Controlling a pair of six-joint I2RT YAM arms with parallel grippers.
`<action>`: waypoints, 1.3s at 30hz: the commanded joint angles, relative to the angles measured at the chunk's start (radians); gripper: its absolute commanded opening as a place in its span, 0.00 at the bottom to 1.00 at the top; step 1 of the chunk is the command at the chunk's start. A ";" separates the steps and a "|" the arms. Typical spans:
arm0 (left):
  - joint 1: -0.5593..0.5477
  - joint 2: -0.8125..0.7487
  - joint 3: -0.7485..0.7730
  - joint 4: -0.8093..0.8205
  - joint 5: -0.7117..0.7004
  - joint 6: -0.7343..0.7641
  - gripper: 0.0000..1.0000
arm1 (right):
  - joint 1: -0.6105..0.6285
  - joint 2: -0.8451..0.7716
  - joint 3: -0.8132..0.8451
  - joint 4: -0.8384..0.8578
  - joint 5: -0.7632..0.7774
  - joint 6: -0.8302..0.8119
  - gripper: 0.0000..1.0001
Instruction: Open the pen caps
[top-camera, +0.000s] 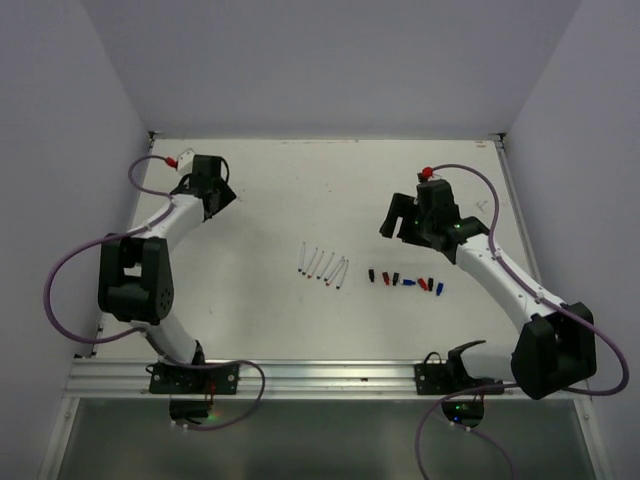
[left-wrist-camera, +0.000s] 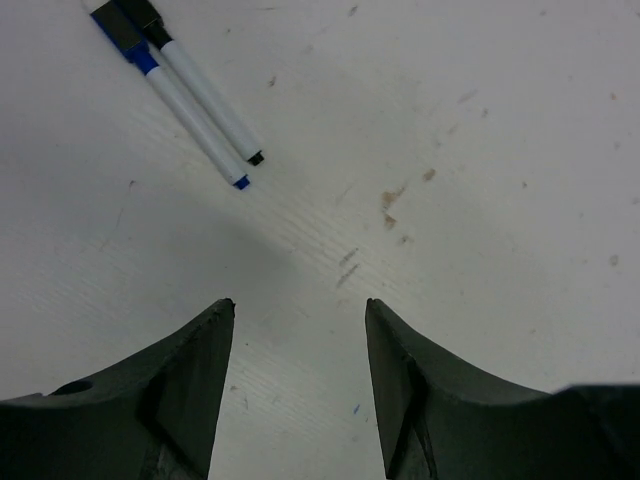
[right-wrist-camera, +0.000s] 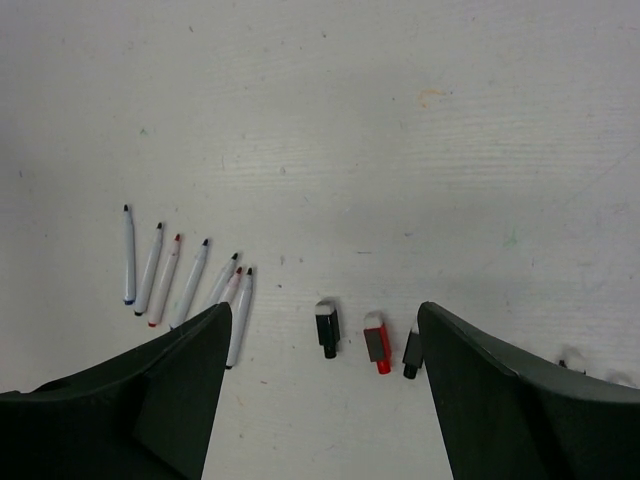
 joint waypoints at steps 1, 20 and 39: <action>0.036 0.092 0.099 -0.115 -0.005 -0.099 0.58 | 0.001 0.059 0.053 0.087 -0.011 -0.025 0.79; 0.188 0.344 0.377 -0.294 -0.125 -0.162 0.47 | 0.002 0.083 0.016 0.139 -0.054 -0.022 0.79; 0.208 0.459 0.498 -0.347 -0.119 -0.143 0.47 | 0.002 0.097 0.027 0.135 -0.024 -0.028 0.79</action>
